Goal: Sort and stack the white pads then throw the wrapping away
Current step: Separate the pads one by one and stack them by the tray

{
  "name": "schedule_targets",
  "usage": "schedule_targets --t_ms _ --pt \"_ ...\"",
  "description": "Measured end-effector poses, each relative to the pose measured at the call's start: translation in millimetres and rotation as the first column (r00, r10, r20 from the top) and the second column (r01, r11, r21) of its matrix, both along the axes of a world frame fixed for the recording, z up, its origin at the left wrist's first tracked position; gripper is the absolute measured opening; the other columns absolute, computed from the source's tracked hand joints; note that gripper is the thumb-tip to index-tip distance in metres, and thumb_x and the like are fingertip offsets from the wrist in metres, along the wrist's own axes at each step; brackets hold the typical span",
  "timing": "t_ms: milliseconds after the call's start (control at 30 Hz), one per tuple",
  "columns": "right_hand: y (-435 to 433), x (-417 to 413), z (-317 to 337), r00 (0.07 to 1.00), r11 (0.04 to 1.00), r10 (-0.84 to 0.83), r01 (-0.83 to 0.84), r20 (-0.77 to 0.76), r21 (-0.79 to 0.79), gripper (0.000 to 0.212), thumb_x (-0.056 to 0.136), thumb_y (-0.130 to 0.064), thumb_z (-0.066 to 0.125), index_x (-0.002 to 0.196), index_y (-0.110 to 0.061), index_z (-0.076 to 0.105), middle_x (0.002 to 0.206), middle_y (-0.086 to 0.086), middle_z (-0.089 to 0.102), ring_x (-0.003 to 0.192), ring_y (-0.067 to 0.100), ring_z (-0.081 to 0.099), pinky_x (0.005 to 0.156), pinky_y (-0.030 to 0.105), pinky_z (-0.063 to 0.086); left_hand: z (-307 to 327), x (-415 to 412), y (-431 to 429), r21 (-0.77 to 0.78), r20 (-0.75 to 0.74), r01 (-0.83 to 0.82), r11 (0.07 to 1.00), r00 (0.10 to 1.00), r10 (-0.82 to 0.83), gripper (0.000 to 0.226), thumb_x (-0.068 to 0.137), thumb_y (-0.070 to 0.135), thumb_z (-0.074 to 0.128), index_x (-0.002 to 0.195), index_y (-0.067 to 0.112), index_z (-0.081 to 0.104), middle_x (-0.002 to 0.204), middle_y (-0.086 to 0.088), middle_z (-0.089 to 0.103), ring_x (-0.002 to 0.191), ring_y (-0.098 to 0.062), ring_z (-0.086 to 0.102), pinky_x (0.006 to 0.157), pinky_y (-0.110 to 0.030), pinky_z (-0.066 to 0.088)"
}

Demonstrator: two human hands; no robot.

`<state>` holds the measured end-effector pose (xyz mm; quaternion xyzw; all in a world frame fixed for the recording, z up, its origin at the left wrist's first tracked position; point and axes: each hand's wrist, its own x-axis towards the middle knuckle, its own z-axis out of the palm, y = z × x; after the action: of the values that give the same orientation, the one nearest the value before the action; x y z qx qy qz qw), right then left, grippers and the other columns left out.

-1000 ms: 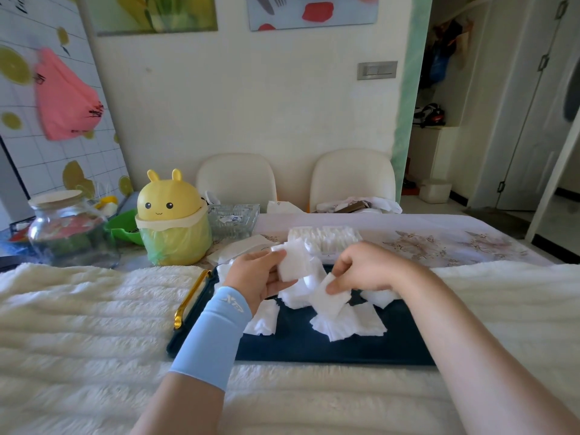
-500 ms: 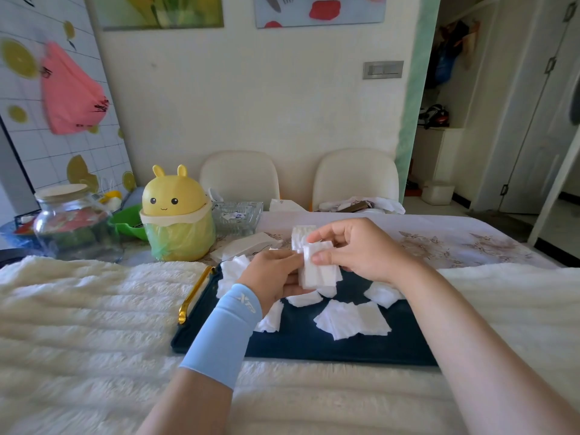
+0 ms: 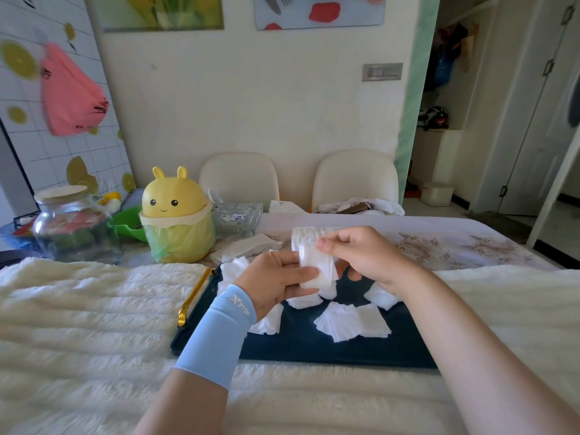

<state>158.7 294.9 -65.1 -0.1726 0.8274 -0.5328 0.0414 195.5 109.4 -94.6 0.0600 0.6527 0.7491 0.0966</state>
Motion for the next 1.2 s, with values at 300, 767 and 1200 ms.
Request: schedule_targets --t_ms 300,767,1200 --pt "7 -3 3 0.902 0.965 0.148 -0.043 0.405 -0.257 0.019 0.094 -0.028 0.069 0.1 -0.01 0.07 0.076 0.004 0.066 0.059 0.015 0.059 0.053 0.025 0.038 0 -2 2 0.067 -0.028 -0.039 0.997 0.999 0.041 0.027 0.095 0.005 0.06 0.122 0.005 0.058 0.107 -0.017 0.072 0.093 -0.027 0.071 0.075 -0.033 0.061" --pt "-9 -2 1 0.928 0.906 0.046 0.117 0.369 -0.407 0.01 0.09 -0.019 0.074 0.087 -0.009 0.072 0.082 0.009 0.072 0.078 0.025 0.073 0.073 0.038 0.061 3 4 16 -0.386 -0.559 -0.563 0.731 0.773 0.3 0.026 0.074 0.047 0.079 0.09 0.028 0.07 0.085 0.017 0.071 0.079 0.003 0.064 0.075 -0.013 0.051" --pt "-12 -3 -4 0.98 0.939 -0.042 0.105 0.194 -0.328 0.016 0.096 -0.016 0.067 0.105 -0.004 0.072 0.096 0.017 0.076 0.081 0.028 0.075 0.073 0.041 0.063 2 -9 -5 -0.213 -0.381 -0.605 0.767 0.774 0.505 0.028 0.098 0.011 0.048 0.106 0.02 0.073 0.092 0.002 0.072 0.086 -0.021 0.069 0.071 -0.033 0.062"
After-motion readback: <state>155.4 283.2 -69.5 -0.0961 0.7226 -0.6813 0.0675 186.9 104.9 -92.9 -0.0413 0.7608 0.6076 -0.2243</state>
